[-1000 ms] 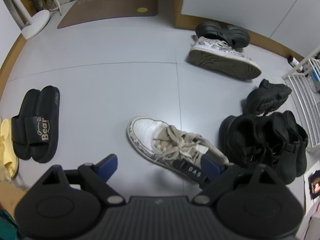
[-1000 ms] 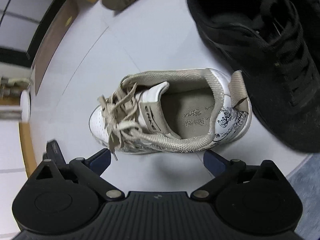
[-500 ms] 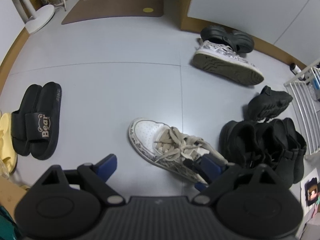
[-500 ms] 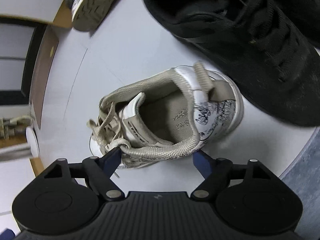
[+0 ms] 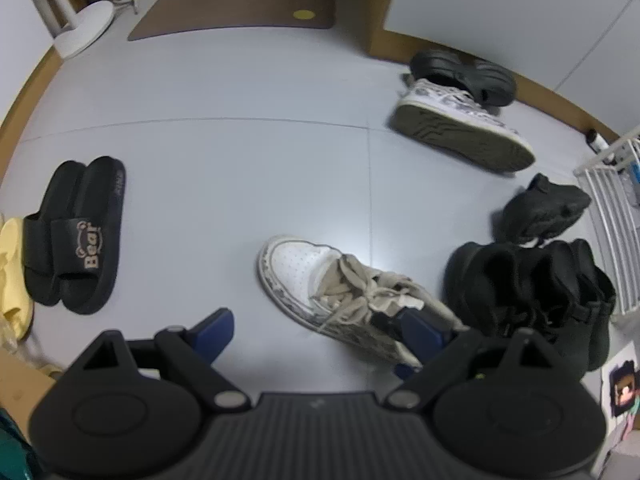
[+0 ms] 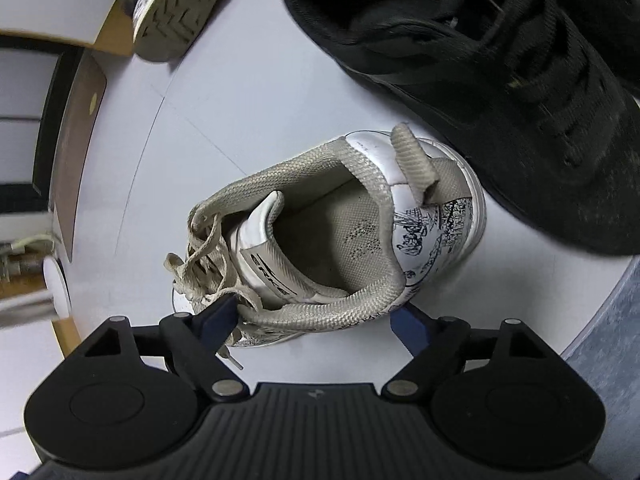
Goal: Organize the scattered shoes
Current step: 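Lift and turn the sneaker with the right gripper parallel to the black shoes, then lower the sneaker to the floor beside the black shoes with the right gripper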
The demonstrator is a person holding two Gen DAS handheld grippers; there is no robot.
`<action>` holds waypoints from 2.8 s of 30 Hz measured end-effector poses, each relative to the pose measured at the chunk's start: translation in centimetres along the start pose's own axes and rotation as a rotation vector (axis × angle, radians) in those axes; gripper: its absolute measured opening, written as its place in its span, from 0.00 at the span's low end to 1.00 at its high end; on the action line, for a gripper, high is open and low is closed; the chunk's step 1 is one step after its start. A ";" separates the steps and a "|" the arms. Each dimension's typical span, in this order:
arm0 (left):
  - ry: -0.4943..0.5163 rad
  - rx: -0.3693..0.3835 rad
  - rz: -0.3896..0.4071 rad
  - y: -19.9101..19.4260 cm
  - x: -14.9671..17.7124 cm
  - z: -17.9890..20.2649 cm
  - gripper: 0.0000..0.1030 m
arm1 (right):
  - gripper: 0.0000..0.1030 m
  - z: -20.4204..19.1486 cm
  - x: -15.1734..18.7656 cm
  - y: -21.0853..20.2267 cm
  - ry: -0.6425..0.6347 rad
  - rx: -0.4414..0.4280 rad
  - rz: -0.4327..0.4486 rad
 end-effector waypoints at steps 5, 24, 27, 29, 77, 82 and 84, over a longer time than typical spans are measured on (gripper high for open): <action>0.019 -0.009 -0.007 0.3 0.1 0.3 0.90 | 0.57 -1.4 -0.5 -0.3 -0.100 -0.019 -0.018; -0.001 -0.012 -0.009 0.2 0.1 0.1 0.90 | 0.78 -4.8 -1.3 -2.9 -0.570 0.052 0.091; 0.004 -0.013 -0.008 0.1 0.2 0.3 0.90 | 0.78 -4.7 -0.9 -2.2 -0.598 0.065 0.082; 0.012 -0.010 -0.004 0.0 0.1 0.5 0.90 | 0.78 -4.8 -0.8 -1.4 -0.609 0.077 0.078; 0.014 0.028 0.013 -0.7 -0.6 1.9 0.90 | 0.81 -2.2 -0.1 -6.9 -0.891 0.044 0.147; 0.010 0.031 0.012 -0.6 -0.7 1.8 0.90 | 0.92 -1.8 0.9 -5.8 -1.040 0.093 0.140; 0.009 0.029 0.015 -0.6 -0.8 1.7 0.90 | 0.92 -1.4 1.3 -4.4 -1.093 0.132 0.107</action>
Point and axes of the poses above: each gripper's, at about its wrist camera, not at the fingertips, and y roughly the way its jaws point, z to its right, x to its underside, the point moved 10 cm from there along y, roughly the way its jaws point, and after that the axes turned 3 degrees about y, right-handed, at the moved point
